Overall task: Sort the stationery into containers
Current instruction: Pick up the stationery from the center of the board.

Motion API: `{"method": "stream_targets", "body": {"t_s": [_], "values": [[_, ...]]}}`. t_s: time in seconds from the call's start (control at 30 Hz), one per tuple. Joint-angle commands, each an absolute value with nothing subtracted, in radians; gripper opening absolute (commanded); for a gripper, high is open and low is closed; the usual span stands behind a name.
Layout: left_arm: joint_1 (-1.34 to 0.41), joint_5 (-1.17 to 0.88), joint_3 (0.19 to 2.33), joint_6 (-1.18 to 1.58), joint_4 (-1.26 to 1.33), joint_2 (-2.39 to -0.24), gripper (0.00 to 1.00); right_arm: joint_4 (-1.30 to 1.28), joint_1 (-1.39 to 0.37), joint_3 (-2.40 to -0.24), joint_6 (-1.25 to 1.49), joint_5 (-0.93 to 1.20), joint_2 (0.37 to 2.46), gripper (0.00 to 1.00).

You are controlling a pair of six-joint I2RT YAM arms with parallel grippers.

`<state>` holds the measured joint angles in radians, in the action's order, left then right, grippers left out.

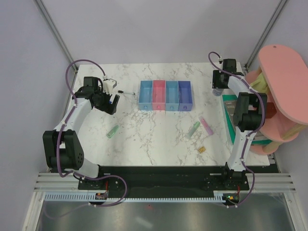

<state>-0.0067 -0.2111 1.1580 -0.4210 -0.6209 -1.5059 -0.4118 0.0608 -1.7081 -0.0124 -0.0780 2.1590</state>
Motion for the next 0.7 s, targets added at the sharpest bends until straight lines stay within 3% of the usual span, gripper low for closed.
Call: {"method": "stream_targets", "body": {"t_s": [0.0,0.1,0.43,0.67], "values": [[-0.003,-0.207,1.175,-0.449,-0.595,-1.494,1.00,-0.416,0.057,-1.686,-0.003,-0.023,2.142,0.43],[-0.003,-0.201,1.167,-0.454,-0.592,-1.500,1.00,-0.417,0.057,-1.690,-0.003,-0.006,2.116,0.38],[-0.003,-0.160,1.164,-0.524,-0.516,-1.581,1.00,-0.457,0.048,-1.740,-0.015,0.077,2.011,0.39],[-0.003,-0.140,1.186,-0.846,-0.474,-1.635,1.00,-0.492,0.018,-1.756,-0.034,0.120,1.959,0.41]]}}
